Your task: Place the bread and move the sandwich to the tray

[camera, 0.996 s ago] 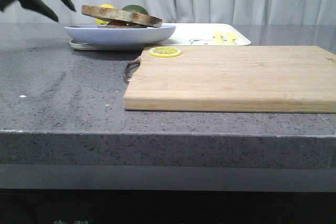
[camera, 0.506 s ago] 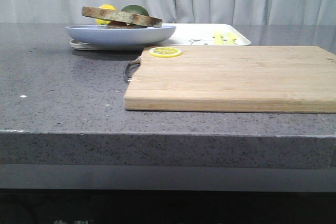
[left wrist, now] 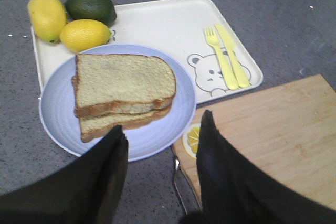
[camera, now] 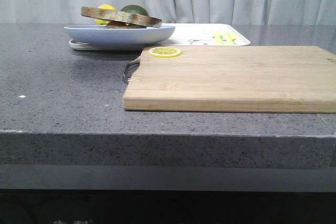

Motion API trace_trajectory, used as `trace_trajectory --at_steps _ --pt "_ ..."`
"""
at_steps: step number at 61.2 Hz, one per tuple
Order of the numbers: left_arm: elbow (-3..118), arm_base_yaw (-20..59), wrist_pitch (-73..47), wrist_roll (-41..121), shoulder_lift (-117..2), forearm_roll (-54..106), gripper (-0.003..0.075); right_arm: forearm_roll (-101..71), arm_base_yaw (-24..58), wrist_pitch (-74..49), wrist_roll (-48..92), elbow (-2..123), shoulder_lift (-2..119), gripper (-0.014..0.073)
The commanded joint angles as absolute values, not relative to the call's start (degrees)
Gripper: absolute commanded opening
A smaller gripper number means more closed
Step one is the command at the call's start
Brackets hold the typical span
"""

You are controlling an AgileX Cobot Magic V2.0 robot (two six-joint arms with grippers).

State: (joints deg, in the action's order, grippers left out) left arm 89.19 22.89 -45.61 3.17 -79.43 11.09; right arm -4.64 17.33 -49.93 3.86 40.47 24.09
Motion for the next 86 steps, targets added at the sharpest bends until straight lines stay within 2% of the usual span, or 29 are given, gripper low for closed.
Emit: trace_trajectory --at_steps 1,16,33,51,65,68,71,77,80,86 --pt "83.85 25.51 -36.75 4.81 -72.71 11.47 0.0316 -4.62 17.15 -46.22 4.01 41.82 24.37 0.0374" --pt "63.85 29.84 -29.19 7.26 -58.48 7.99 0.0317 -4.62 17.15 -46.22 4.01 41.82 24.37 0.0374" --pt "47.02 30.13 -28.71 7.26 -41.35 5.57 0.0316 -4.62 17.15 -46.22 4.01 41.82 24.37 0.0374" --pt "38.63 30.13 -29.51 7.26 -24.95 5.57 0.0316 -4.62 17.15 -45.82 4.01 41.82 24.37 0.0374" --pt "36.54 30.13 -29.38 7.26 -21.77 5.57 0.0314 -4.62 17.15 -45.87 4.01 41.82 24.37 0.0365" --pt "36.54 30.13 -29.38 7.26 -21.77 5.57 0.0290 -4.62 17.15 -46.00 4.01 41.82 24.37 0.0318" --pt "36.54 30.13 -29.38 7.26 -21.77 5.57 0.0218 -4.62 17.15 -46.00 4.01 41.82 24.37 0.0234" --pt "36.54 30.13 -29.25 7.26 -21.77 5.46 0.0064 -4.62 17.15 -46.04 4.01 41.82 24.37 -0.0022" --pt "36.54 30.13 -29.25 7.26 -21.77 5.46 -0.0009 -4.71 17.15 -46.00 4.01 41.82 24.37 -0.0115" --pt "36.54 30.13 -29.25 7.26 -21.77 5.46 -0.0018 -4.65 17.15 -46.00 4.01 41.82 24.37 -0.0118"
